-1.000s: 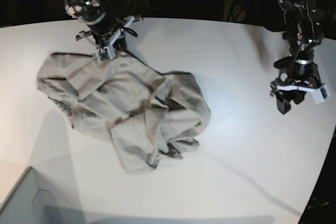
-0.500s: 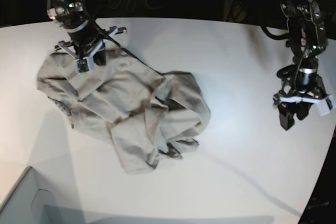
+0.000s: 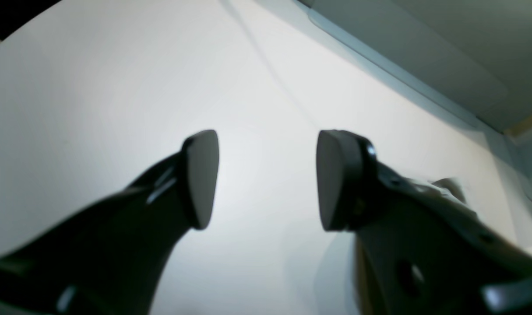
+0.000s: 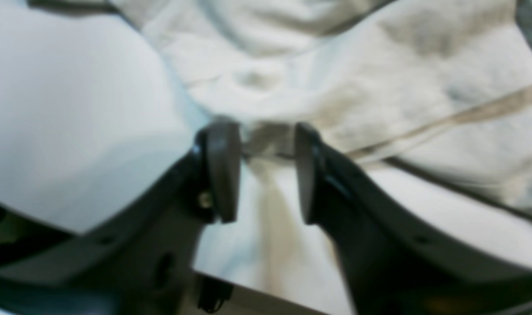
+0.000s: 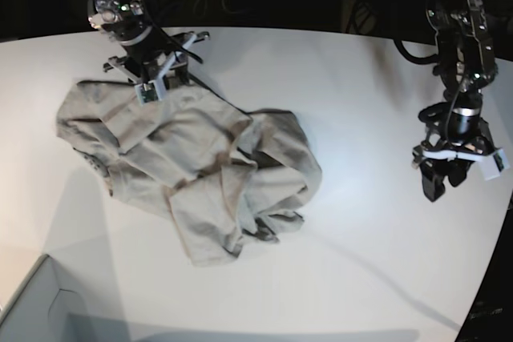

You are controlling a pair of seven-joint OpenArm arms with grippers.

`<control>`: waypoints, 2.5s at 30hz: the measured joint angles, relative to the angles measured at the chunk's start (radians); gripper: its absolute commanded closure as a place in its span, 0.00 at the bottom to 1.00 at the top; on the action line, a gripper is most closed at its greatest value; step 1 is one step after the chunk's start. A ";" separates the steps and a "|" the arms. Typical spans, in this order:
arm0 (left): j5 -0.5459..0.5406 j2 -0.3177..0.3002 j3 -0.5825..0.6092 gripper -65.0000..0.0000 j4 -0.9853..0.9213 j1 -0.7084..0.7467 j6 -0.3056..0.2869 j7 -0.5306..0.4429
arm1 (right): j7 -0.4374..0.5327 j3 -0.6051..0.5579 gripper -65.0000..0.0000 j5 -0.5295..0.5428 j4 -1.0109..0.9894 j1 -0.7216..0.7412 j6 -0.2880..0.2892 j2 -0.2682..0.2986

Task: Layout the t-shirt on the table in an organized manner, then fold the t-shirt properly
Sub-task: 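Lower the right gripper and grasp the shirt edge nearest it, then reach the left gripper into the shirt and grasp a fold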

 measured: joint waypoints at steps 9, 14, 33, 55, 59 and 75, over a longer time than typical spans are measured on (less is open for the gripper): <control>0.000 0.000 0.000 0.47 0.000 0.005 0.000 0.000 | -0.008 -0.016 0.52 0.000 -0.058 0.056 0.000 0.000; 0.000 0.000 -0.001 0.47 0.000 0.005 0.000 0.001 | 0.005 -0.016 0.52 0.000 -0.131 0.069 0.000 0.000; -0.002 0.003 0.221 0.47 -0.079 -0.173 0.008 0.001 | 0.007 -0.011 1.00 0.003 -0.144 0.079 -0.001 0.017; -0.008 0.276 0.455 0.47 -1.068 -0.773 0.010 -0.018 | -0.037 -0.015 1.00 0.005 -0.134 0.080 -0.001 0.014; -0.007 0.298 0.455 0.47 -1.134 -0.810 0.008 -0.021 | -0.038 -0.015 1.00 0.005 -0.134 0.080 -0.001 0.013; -0.014 0.314 0.455 1.00 -1.228 -0.813 0.008 -0.083 | -0.038 -0.015 1.00 0.005 -0.134 0.079 -0.001 0.013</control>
